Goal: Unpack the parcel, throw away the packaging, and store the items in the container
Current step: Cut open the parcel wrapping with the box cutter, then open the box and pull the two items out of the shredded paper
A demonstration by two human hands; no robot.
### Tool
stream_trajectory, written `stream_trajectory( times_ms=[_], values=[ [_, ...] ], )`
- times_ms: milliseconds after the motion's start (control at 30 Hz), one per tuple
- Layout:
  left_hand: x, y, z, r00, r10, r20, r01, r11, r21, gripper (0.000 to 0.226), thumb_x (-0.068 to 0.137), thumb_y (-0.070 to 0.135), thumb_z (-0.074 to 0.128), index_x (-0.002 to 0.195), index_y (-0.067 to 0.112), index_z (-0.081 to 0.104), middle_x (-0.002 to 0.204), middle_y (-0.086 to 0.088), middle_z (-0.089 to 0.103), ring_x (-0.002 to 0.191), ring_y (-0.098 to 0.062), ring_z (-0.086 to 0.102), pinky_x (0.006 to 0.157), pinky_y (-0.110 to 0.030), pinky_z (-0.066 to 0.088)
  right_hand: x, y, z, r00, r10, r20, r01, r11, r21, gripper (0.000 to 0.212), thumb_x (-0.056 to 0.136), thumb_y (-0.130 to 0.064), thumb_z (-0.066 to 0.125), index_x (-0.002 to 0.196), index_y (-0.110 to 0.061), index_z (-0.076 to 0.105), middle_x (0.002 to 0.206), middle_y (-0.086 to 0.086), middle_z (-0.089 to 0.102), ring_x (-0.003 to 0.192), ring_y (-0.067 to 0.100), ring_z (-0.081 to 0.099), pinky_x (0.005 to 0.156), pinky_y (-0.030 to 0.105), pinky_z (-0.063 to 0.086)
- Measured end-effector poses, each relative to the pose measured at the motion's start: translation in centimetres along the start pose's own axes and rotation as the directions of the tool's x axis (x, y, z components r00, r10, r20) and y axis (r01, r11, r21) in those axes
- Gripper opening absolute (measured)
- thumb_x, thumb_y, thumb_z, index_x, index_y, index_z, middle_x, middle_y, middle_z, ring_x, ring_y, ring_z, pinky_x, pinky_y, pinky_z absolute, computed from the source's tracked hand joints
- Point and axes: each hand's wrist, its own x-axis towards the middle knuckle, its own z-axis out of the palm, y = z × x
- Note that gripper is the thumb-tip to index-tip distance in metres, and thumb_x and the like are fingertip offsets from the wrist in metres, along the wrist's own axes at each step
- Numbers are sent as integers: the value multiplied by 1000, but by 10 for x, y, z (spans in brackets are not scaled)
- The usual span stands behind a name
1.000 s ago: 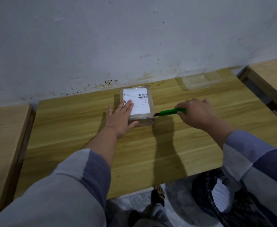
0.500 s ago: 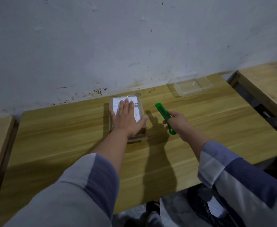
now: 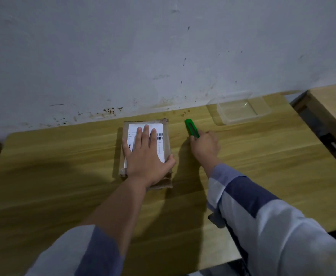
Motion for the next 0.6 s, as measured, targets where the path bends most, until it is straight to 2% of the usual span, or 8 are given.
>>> stream_trajectory(
  times_ms=[133, 200, 267, 300, 400, 467, 600],
  values=[
    [1, 0, -1, 1000, -4, 2, 4, 1000, 3, 92, 80, 72, 22, 153, 21, -2, 161, 1, -13, 148, -17, -15, 116, -59, 1, 5, -1, 4, 1000, -4, 1, 4, 999, -52, 47, 90, -40, 52, 132, -21, 49, 127, 13, 46, 121, 32, 44, 98, 45, 38],
    [0, 0, -1, 1000, -9, -1, 9, 1000, 6, 93, 78, 72, 21, 153, 21, -2, 161, 2, -13, 148, -17, -15, 116, -59, 1, 7, -10, 4, 999, -12, -45, 11, 1000, -24, 47, 89, -41, 54, 132, -24, 50, 126, 11, 47, 119, 31, 44, 97, 44, 38],
    [0, 1, -1, 1000, -17, 4, 17, 1000, -8, 93, 78, 72, 22, 152, 21, -2, 161, 2, -14, 147, -16, -16, 116, -59, 1, 10, -28, 4, 991, -106, -86, 117, 985, 124, 42, 90, -37, 53, 130, -25, 54, 125, 9, 51, 117, 30, 48, 98, 42, 41],
    [0, 1, -1, 1000, -21, 6, 21, 1000, -13, 93, 78, 71, 24, 152, 21, -2, 161, 3, -14, 147, -16, -16, 116, -59, 0, 12, -40, 3, 984, -166, -64, 176, 953, 247, 39, 91, -33, 52, 129, -24, 56, 127, 8, 53, 118, 29, 50, 99, 40, 42],
    [0, 2, -3, 1000, -19, 5, 19, 1000, -8, 91, 81, 71, 28, 152, 22, 0, 161, 3, -13, 148, -15, -15, 115, -57, -2, 8, -69, -1, 939, -315, 135, 192, 810, 554, 35, 95, -21, 49, 129, -19, 57, 138, 6, 54, 128, 21, 48, 106, 28, 36],
    [0, -2, -4, 1000, 0, 7, 0, 1000, -5, 90, 81, 71, 29, 152, 23, 1, 161, 4, -12, 148, -14, -15, 115, -56, -4, 4, -74, -3, 915, -345, 209, 156, 780, 605, 33, 95, -13, 47, 126, -14, 60, 137, 6, 56, 128, 19, 50, 104, 23, 37],
    [-6, -15, -12, 987, 133, 94, -135, 991, 10, 91, 80, 69, 35, 152, 27, -1, 161, 6, -14, 147, -12, -17, 115, -58, -9, -9, -57, -2, 942, -296, 161, 148, 792, 592, 30, 93, -9, 50, 117, -12, 67, 128, 7, 63, 119, 20, 56, 100, 23, 42]
  ],
)
